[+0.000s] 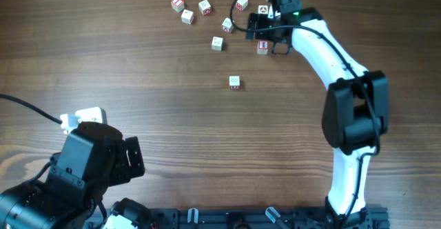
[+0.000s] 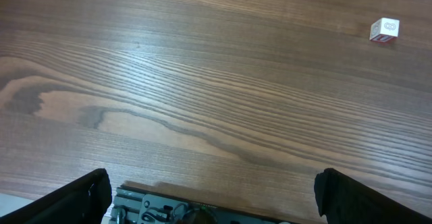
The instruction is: Form a tower
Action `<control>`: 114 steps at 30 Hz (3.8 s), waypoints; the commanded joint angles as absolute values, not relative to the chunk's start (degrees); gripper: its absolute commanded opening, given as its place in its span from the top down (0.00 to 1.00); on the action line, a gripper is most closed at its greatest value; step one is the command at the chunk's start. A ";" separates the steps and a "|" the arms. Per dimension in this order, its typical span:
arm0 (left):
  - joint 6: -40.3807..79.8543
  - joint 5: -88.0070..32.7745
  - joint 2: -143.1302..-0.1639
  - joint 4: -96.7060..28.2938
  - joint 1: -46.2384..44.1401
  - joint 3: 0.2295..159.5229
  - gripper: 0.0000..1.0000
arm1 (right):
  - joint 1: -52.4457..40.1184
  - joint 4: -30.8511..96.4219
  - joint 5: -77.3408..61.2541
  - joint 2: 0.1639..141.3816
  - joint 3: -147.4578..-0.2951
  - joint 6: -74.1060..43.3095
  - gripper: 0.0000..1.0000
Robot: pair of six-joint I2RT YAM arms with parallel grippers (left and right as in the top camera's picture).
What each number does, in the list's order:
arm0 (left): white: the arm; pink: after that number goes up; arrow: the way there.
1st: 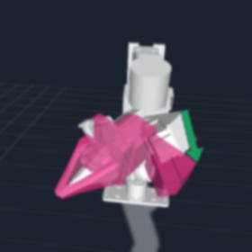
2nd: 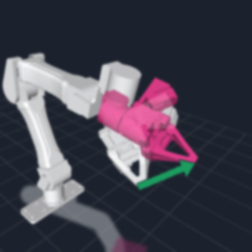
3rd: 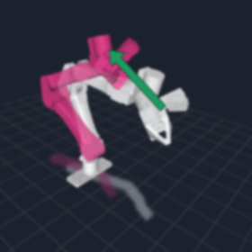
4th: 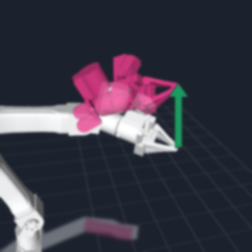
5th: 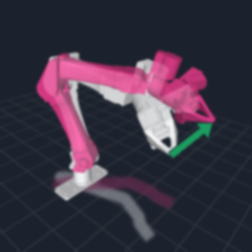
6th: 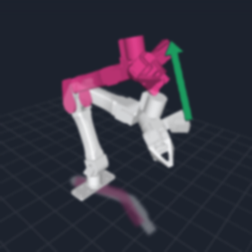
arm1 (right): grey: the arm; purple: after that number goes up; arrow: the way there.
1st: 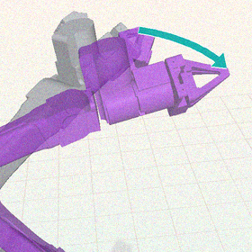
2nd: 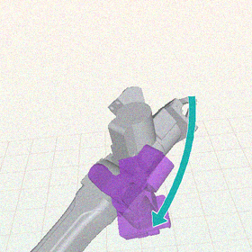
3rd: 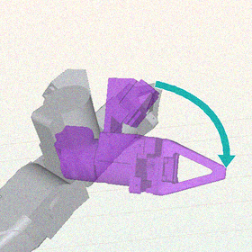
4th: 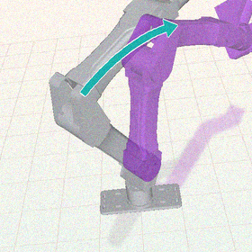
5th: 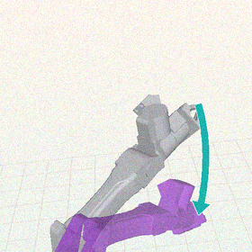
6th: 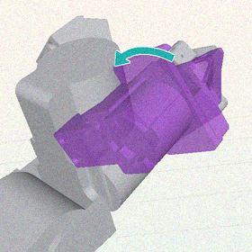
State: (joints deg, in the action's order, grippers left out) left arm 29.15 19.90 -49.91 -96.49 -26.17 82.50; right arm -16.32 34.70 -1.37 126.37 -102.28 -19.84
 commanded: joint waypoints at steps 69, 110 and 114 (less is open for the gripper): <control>28.27 20.86 -49.76 -96.49 -25.87 82.52 0.00 | -18.22 62.28 3.09 129.16 -119.87 -18.22 0.82; 28.27 20.86 -49.76 -96.49 -25.87 82.52 0.00 | -32.12 54.19 2.94 127.04 -101.54 -22.83 0.78; 28.27 20.86 -49.76 -96.49 -25.87 82.52 0.00 | -32.14 54.43 2.96 128.07 -101.54 -24.21 0.78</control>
